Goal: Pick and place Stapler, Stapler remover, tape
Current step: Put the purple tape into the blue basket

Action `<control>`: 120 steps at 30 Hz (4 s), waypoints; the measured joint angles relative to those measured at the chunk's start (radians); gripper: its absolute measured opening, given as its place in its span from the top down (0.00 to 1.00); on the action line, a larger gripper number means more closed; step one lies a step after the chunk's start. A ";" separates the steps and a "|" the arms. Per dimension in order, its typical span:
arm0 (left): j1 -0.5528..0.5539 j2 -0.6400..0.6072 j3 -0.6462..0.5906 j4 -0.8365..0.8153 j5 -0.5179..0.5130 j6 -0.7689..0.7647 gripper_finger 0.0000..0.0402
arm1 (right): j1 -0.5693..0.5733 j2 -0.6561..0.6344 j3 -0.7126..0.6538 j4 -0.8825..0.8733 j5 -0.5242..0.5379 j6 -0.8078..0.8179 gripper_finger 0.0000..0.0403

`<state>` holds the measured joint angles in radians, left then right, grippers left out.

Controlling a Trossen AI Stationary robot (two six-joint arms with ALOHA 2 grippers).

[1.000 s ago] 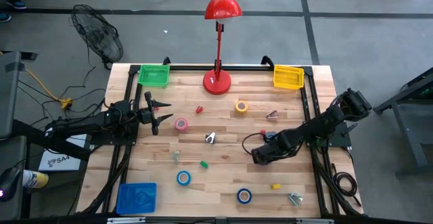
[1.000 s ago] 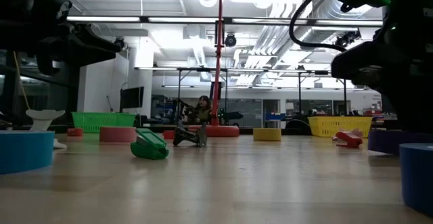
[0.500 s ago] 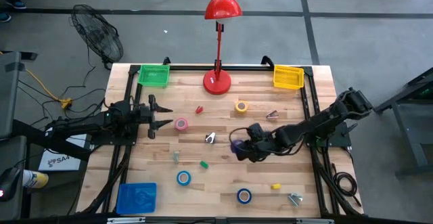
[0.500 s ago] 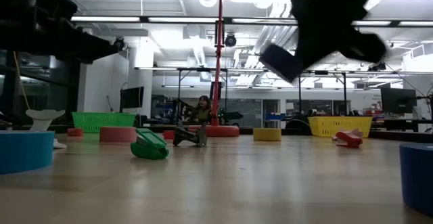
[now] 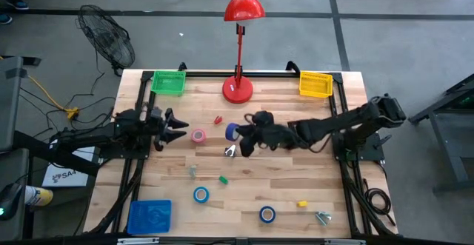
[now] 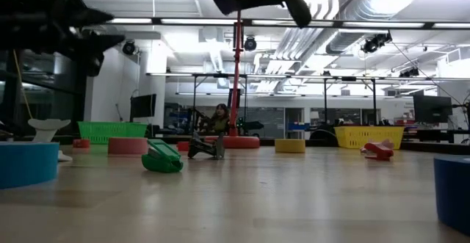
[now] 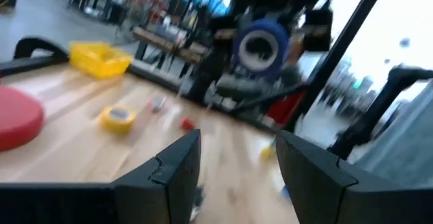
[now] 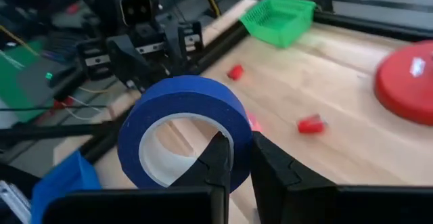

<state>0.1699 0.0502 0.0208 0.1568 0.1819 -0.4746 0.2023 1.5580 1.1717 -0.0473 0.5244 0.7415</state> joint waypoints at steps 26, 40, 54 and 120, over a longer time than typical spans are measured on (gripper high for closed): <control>0.000 0.303 0.277 0.200 0.109 -0.059 0.53 | -0.093 0.010 0.105 0.184 -0.206 -0.203 0.94; -0.001 0.636 0.505 0.202 0.230 0.163 0.53 | -0.093 0.206 0.497 -0.162 -0.137 -0.355 0.94; -0.001 0.670 0.555 0.200 0.243 0.183 0.53 | -0.101 0.253 0.562 -0.170 -0.063 -0.386 0.94; -0.334 0.450 0.555 -0.592 0.148 0.016 0.91 | -0.090 0.155 0.561 -0.779 -0.168 -0.246 0.64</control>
<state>-0.1642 0.4999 0.5755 -0.4350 0.3304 -0.4582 0.1127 1.7127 1.7325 -0.8259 0.3564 0.4958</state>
